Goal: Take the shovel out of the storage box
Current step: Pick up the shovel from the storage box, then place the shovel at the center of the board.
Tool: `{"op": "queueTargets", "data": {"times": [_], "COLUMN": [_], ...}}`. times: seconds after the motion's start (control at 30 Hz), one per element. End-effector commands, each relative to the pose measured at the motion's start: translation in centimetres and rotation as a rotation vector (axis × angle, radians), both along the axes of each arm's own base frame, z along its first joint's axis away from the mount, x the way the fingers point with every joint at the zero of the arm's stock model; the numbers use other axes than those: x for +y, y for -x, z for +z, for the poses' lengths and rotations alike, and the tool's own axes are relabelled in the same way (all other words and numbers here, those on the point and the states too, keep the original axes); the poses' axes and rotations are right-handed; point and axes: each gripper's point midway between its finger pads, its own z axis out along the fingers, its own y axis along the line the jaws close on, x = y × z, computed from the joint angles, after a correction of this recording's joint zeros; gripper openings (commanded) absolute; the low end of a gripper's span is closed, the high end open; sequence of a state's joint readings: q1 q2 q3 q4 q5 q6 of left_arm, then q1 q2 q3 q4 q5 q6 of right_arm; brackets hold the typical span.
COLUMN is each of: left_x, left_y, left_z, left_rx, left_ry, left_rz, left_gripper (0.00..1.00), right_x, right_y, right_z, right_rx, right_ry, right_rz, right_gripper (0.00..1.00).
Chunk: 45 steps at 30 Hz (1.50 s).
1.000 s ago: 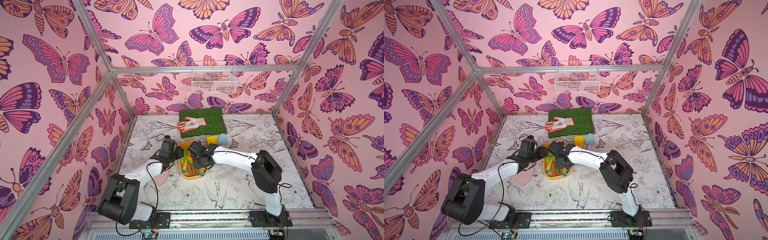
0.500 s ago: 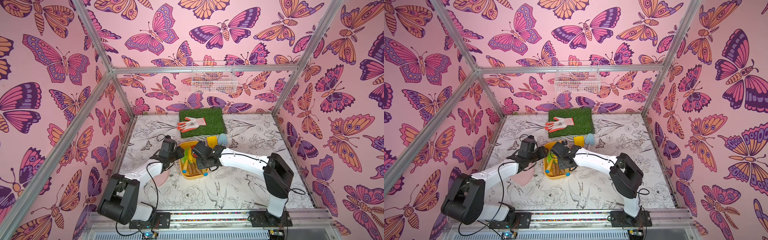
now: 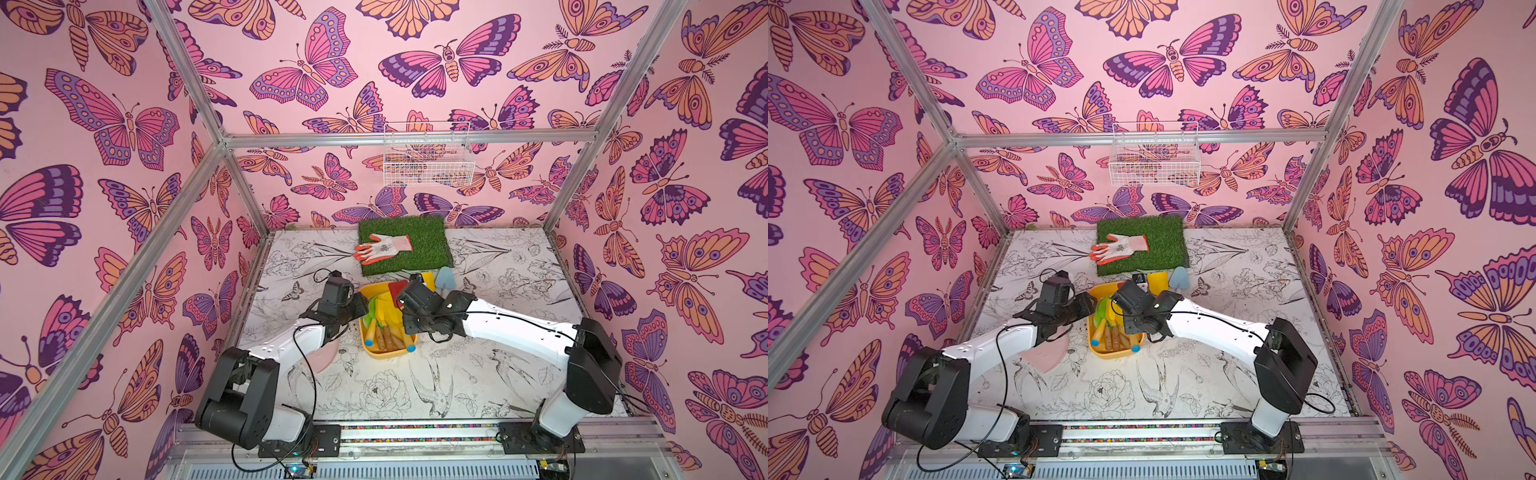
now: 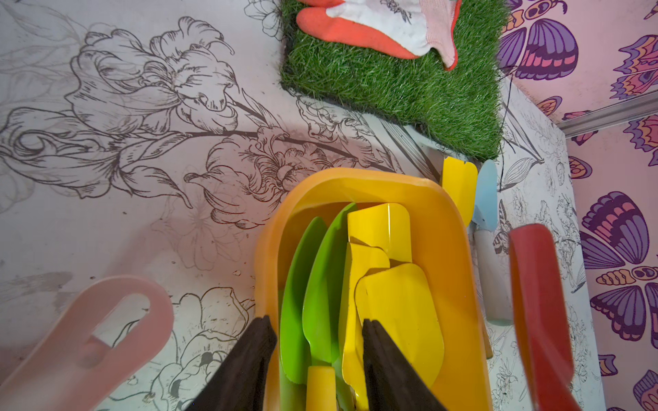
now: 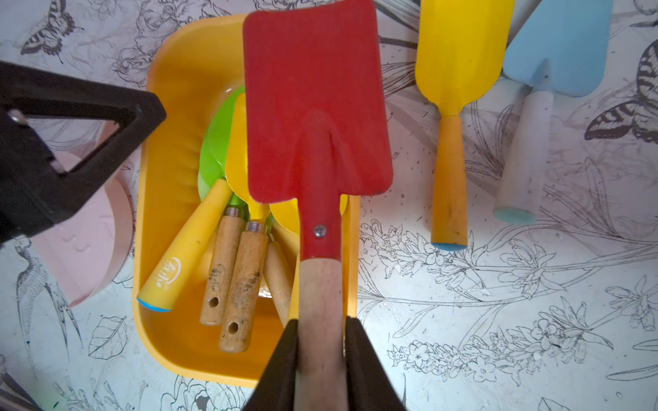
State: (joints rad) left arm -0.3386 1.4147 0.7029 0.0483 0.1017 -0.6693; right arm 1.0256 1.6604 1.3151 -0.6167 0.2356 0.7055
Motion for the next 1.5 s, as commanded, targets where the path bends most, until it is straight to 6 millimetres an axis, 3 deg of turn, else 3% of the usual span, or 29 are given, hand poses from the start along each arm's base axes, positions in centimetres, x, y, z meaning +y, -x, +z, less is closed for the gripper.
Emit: {"op": "queueTargets", "data": {"times": [0.0,0.17,0.57,0.93,1.23,1.47], "left_x": [-0.1,-0.1,-0.1,-0.1,-0.1,-0.2], "left_y": [0.9,1.0,1.0,0.9,0.9,0.9], "left_z": [-0.6,-0.5,-0.8,-1.0,-1.4,-1.7], "left_rx": [0.031,0.028,0.036,0.042,0.052,0.060], "left_ry": [-0.007,-0.006,-0.009,-0.012,-0.017,-0.014], "left_rz": [-0.024,-0.023,-0.023,-0.026,-0.023,-0.028], "left_gripper": [0.48,0.47,0.48,0.48,0.48,0.48], "right_x": [-1.6,-4.1,-10.1,-14.0,-16.1,-17.8], "right_y": [-1.1,-2.0,-4.6,-7.0,-9.0,-10.7], "right_z": [1.5,2.7,2.4,-1.4,-5.0,-6.6], "right_rx": [-0.051,-0.072,-0.043,0.060,0.124,0.123], "right_ry": [-0.012,-0.022,-0.053,-0.027,0.005,0.069], "right_rz": [-0.039,-0.076,-0.156,-0.186,-0.240,-0.274], "right_gripper": [0.13,0.13,0.13,0.13,0.13,0.12]}}
